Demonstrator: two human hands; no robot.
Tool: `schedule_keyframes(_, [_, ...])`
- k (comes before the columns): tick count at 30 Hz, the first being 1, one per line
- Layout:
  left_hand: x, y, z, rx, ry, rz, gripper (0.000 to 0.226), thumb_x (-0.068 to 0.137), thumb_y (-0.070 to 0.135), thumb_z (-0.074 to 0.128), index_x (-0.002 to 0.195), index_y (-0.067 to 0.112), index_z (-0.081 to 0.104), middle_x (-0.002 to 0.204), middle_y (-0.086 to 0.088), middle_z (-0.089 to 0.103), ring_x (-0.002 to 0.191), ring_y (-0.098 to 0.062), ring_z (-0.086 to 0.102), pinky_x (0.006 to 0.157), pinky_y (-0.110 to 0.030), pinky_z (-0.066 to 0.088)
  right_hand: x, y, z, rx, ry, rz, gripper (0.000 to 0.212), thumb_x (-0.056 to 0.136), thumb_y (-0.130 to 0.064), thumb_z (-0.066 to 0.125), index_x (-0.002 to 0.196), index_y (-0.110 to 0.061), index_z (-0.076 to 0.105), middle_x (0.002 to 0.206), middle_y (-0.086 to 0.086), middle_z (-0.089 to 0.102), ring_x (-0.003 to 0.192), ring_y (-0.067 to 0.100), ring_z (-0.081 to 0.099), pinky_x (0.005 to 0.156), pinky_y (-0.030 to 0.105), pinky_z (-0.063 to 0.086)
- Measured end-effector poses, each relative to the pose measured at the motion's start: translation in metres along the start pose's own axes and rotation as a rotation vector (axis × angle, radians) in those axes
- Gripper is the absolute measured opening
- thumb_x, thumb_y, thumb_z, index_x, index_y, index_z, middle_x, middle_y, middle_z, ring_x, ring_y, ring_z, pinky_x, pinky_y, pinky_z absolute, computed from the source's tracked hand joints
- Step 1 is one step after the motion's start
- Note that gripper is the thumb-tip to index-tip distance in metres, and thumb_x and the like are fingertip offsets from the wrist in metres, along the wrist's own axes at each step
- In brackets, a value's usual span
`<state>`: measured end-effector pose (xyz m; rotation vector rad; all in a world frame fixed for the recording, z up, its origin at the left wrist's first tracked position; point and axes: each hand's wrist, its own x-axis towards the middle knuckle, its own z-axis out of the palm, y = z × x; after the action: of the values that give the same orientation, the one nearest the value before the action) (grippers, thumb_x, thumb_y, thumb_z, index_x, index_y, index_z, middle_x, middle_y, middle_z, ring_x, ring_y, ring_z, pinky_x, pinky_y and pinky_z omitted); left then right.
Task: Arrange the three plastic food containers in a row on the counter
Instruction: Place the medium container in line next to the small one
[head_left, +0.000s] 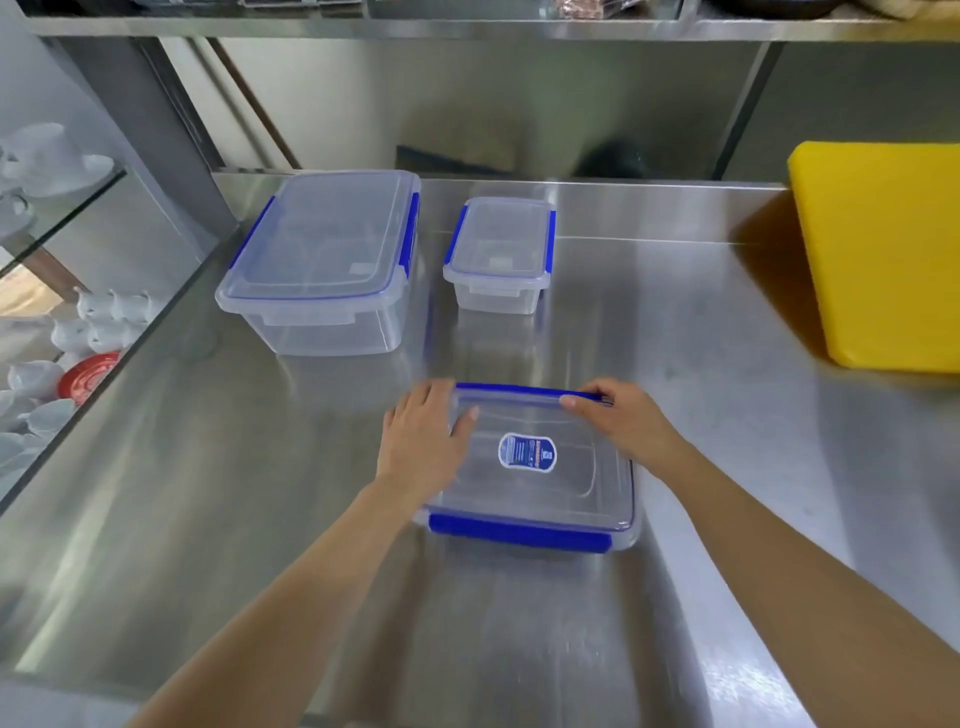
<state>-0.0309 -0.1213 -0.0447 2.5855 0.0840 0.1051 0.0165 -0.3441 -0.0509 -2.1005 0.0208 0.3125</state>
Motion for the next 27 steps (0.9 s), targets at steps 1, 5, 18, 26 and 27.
schedule_keyframes(1, [0.000,0.004,0.002,-0.035,0.014,-0.037,0.044,0.090,0.033,0.050,0.130,0.015,0.044,0.130,-0.010,0.050,0.118,-0.030,0.046,0.100,-0.041,0.033,0.000,0.002,-0.001,0.006,0.082,0.018,0.026,0.080,-0.043,0.064,0.085,-0.017,0.063,0.076,-0.002,0.062,0.073,0.017,0.057,0.061,0.025,0.044])
schedule_keyframes(5, [-0.004,0.022,0.015,0.051,0.167,-0.223,0.048,0.086,0.038,0.054,0.124,0.011,0.042,0.125,-0.012,0.046,0.114,-0.032,0.044,0.097,-0.042,0.033,-0.004,0.008,0.000,-0.172,0.351,0.104,0.043,0.088,-0.048,0.050,0.103,-0.008,0.052,0.095,0.013,0.063,0.087,0.034,0.061,0.073,0.037,0.045])
schedule_keyframes(18, [0.007,0.067,0.038,-0.446,-0.370,0.035,0.099,0.065,0.049,0.075,0.144,0.030,0.018,0.150,0.002,0.026,0.136,-0.017,0.031,0.109,-0.041,0.034,-0.013,0.026,-0.043,-0.267,0.372,0.254,0.037,0.083,-0.053,0.052,0.079,-0.017,0.048,0.088,0.008,0.066,0.077,0.028,0.063,0.068,0.037,0.053])
schedule_keyframes(26, [0.055,0.077,0.054,-0.358,-0.400,0.155,0.110,0.071,0.039,0.076,0.148,0.022,-0.001,0.156,-0.002,0.014,0.140,-0.022,0.027,0.113,-0.045,0.030,0.001,0.044,-0.066,0.392,-0.150,-0.112,0.106,0.057,-0.009,0.088,0.135,-0.044,0.026,0.122,-0.025,0.055,0.115,0.001,0.056,0.077,0.022,0.055])
schedule_keyframes(27, [0.062,0.079,0.057,-0.361,-0.399,0.157,0.107,0.073,0.037,0.075,0.148,0.022,0.001,0.156,-0.001,0.016,0.138,-0.022,0.029,0.112,-0.044,0.032,0.008,0.043,-0.068,0.391,-0.115,-0.132,0.106,0.056,-0.007,0.088,0.136,-0.041,0.028,0.123,-0.023,0.056,0.115,0.004,0.056,0.077,0.022,0.055])
